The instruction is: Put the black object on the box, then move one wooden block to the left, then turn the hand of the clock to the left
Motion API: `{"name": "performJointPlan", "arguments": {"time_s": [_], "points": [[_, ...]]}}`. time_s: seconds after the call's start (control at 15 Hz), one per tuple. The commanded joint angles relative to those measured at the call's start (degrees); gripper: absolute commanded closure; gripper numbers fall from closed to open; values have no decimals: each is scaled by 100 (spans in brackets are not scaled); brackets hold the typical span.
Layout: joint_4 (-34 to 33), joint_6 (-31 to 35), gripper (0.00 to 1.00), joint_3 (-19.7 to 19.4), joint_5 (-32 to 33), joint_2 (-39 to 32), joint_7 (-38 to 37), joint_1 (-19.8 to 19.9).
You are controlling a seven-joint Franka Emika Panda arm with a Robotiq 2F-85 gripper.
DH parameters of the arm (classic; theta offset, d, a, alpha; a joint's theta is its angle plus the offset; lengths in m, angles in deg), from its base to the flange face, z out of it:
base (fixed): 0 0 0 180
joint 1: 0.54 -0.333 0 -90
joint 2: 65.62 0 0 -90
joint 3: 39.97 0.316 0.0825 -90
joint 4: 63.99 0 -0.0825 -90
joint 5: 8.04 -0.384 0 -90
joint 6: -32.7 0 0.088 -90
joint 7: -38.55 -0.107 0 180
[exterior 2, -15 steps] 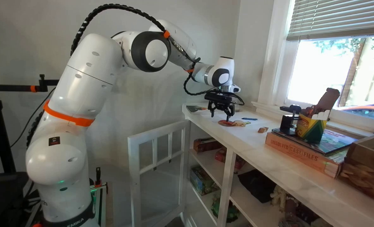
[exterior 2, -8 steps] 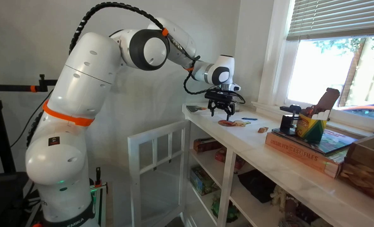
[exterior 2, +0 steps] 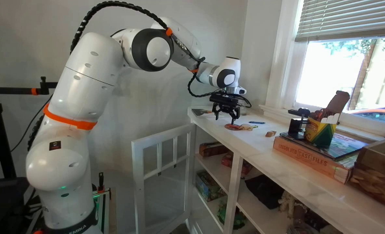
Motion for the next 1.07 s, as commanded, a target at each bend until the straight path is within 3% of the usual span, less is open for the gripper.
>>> {"name": "performJointPlan", "arguments": {"time_s": [0.0, 1.0], "points": [[242, -105, 0, 77, -116, 185, 187, 94], [350, -193, 0, 63, -52, 246, 423, 151]]}}
